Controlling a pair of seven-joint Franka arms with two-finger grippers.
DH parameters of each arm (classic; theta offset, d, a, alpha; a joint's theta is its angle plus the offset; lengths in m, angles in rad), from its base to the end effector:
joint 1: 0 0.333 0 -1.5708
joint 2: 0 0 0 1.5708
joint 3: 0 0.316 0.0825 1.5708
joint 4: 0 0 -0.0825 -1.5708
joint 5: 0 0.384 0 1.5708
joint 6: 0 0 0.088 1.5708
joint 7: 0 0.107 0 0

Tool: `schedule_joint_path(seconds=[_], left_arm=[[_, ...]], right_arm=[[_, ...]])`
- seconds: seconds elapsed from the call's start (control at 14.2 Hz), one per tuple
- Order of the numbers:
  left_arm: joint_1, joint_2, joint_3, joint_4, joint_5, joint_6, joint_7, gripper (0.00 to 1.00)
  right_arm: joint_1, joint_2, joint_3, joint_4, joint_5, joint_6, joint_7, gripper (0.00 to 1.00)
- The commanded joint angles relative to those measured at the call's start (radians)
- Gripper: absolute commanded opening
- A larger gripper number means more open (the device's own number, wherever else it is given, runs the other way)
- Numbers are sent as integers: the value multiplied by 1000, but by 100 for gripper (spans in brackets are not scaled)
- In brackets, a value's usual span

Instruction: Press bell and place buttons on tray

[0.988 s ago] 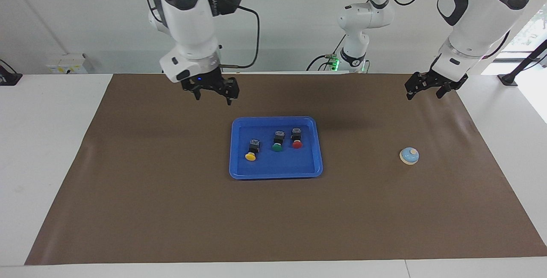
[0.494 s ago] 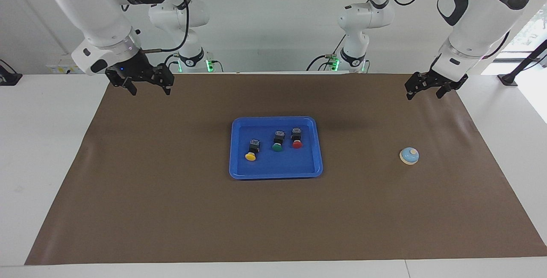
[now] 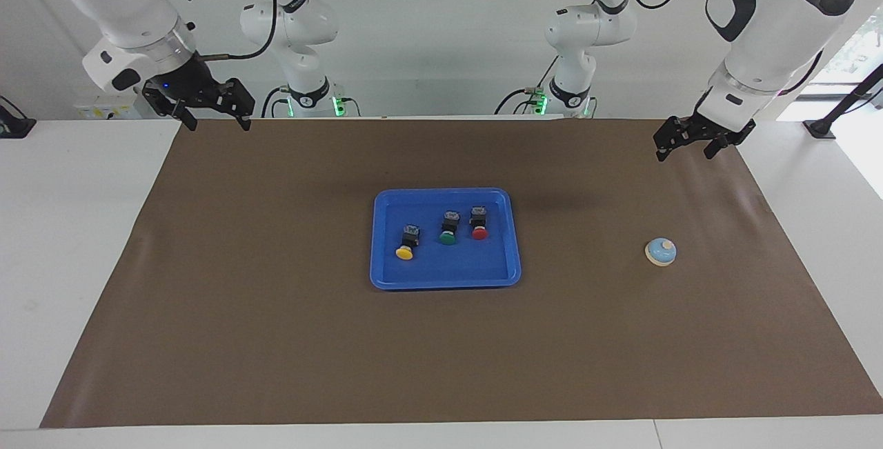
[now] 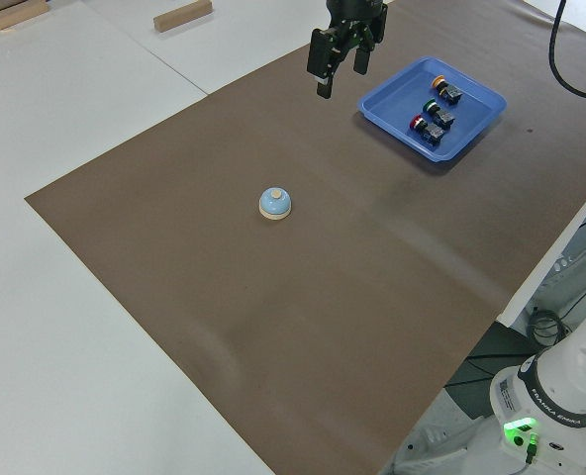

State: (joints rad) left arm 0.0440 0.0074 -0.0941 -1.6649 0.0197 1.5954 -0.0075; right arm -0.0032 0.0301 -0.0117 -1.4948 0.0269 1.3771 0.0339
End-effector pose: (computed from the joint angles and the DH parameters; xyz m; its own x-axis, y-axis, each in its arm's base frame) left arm 0.5541 -0.0255 0.5781 0.9961 -0.0430 -0.0767 -0.0446 -0.9988 -0.0195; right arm 0.5431 -0.0047 0.6277 0.9880 -0.0435 -0.1480 -0.0472 -0.9987 -0.0215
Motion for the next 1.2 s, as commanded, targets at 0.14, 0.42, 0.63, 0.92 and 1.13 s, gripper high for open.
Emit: schedule_joint_path(seconds=[0.14,0.42,0.63,0.92,1.13], left_arm=[[1,-17,4,-10,-1,0,6,100],[1,-17,4,-10,-1,0,6,100],[1,-17,4,-10,-1,0,6,100],[1,-17,4,-10,-1,0,6,100],[1,-17,4,-10,-1,0,6,100]], right_arm=[[-31,-35,25,-61,-28,51,-52,100],[-29,-35,33,-59,-61,57,-54,100],[-23,-35,33,-59,-61,59,-48,100],[-35,-39,22,-61,-56,42,-45,100],[-26,-39,24,-62,-56,40,-45,100]])
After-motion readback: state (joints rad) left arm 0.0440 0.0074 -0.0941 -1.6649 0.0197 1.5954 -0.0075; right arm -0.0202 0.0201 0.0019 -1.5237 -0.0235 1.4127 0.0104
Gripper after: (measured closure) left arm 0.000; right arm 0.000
